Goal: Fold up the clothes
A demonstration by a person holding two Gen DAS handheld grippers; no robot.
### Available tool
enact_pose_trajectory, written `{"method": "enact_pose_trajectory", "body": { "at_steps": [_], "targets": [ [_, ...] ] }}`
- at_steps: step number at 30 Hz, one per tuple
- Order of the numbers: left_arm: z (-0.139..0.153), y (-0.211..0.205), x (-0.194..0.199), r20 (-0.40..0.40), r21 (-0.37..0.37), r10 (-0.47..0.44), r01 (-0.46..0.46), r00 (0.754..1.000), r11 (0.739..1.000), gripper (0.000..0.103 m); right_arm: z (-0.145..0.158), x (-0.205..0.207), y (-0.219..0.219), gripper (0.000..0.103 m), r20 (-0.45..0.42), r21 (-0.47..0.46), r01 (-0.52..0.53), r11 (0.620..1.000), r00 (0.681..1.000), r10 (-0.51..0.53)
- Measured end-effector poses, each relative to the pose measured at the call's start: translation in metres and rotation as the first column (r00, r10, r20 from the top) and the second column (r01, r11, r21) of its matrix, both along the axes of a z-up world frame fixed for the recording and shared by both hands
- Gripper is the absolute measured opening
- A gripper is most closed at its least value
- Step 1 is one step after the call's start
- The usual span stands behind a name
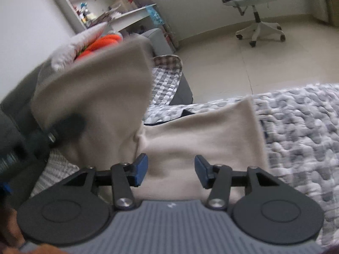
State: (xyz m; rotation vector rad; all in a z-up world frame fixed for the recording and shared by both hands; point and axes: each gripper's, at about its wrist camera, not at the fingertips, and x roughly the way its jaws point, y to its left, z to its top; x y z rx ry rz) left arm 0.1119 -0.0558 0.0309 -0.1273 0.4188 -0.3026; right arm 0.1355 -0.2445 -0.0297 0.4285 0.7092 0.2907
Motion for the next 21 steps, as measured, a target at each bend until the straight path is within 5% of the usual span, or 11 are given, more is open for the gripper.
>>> {"method": "enact_pose_trajectory", "body": {
  "at_steps": [9,14,18,21],
  "targets": [
    [-0.031,-0.041,-0.007,-0.05,0.099,-0.097,0.102,0.994,0.99,0.021,-0.01,-0.008,-0.054,0.057,-0.067,0.234,0.066,0.97,0.996,-0.051],
    [-0.041,-0.06,-0.019,-0.055,0.226,-0.222,0.228,0.974,0.947,0.033,-0.015,-0.012,-0.08,0.057,-0.101,0.351,0.112,0.93,0.992,-0.081],
    [-0.038,-0.049,-0.023,-0.087,0.175,-0.366,0.376,0.927,0.91,0.055,-0.018,-0.014,-0.096,0.058,-0.116,0.433,0.137,0.891,0.989,-0.095],
    [-0.029,-0.029,-0.019,-0.089,0.063,-0.409,0.415,0.908,0.908,0.055,-0.022,-0.016,-0.101,0.062,-0.121,0.501,0.132,0.855,0.989,-0.082]
  ]
}}
